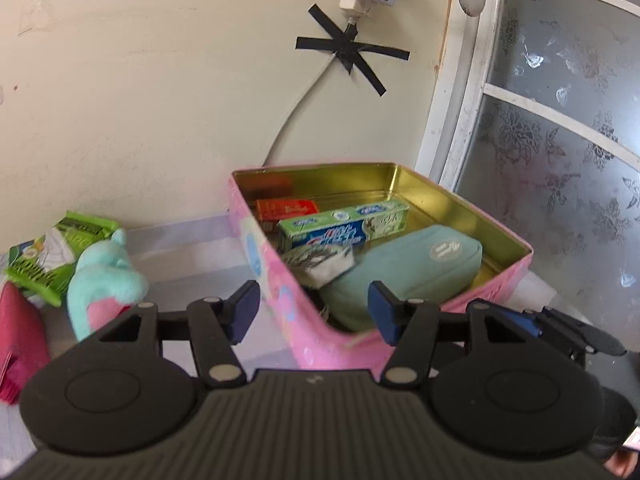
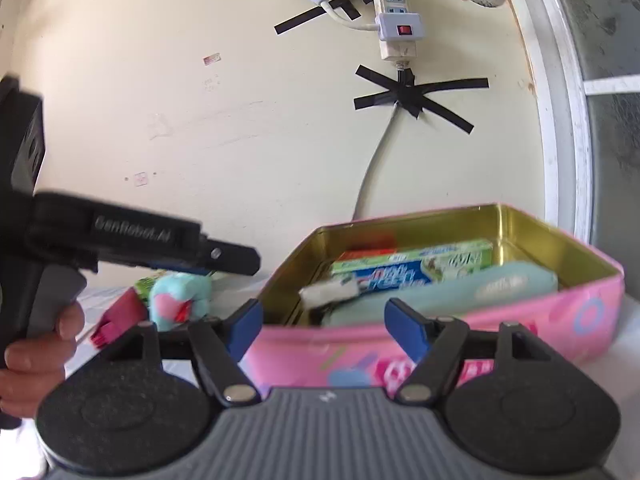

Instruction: Organize objects

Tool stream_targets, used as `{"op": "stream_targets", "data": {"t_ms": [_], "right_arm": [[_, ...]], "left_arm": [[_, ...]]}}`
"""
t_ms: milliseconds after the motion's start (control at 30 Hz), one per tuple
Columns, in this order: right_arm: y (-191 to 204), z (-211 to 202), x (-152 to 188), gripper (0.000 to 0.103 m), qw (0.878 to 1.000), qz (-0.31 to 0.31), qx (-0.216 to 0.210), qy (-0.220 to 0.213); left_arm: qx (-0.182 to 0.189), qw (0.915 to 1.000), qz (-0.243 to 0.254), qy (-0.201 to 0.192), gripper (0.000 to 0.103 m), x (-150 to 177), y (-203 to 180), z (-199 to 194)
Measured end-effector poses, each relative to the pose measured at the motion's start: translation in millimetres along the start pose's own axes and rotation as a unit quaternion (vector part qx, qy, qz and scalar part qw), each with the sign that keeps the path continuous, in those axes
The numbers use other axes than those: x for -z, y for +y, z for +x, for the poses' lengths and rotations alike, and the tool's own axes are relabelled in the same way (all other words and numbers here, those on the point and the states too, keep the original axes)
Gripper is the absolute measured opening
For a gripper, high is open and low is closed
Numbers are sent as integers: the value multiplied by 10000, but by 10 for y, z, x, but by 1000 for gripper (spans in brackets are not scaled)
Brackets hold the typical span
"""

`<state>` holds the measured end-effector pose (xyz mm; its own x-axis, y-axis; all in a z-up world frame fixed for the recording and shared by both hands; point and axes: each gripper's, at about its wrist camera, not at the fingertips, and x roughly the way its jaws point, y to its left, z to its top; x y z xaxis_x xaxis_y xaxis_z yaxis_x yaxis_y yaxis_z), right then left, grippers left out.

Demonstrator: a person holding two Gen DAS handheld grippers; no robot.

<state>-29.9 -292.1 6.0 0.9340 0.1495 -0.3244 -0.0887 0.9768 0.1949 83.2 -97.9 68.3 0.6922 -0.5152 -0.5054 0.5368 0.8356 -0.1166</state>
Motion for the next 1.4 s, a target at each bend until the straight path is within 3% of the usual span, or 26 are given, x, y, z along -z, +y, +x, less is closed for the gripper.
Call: {"op": "stream_targets", "data": {"t_ms": [233,367,500,767,967,1400], "right_arm": [[313,-3,313,70,9965,-138,-354,749],[422,77,394,70,9942,-225,-446,951],[375,105,412,70,9948,-56,-308,972],[165,-77,410,70,9968,676,220,359],[135,-124,413,70,9965,748,317,180],[152,-73,398,70,9955,706,516,353]], "left_arm": [[-632,9952,-283,695,62,585,325,-6],[-1023,9902,-536,781,62,710,482,-13],[-1143,9892,-605,688,62,726,497,-30],[-1212,9908,-394,458,62,766,300,-32],[-1358,9907,-88,95,62,828,189,-56],[-1104,9924,-151,-514,67,819,230,-255]]}}
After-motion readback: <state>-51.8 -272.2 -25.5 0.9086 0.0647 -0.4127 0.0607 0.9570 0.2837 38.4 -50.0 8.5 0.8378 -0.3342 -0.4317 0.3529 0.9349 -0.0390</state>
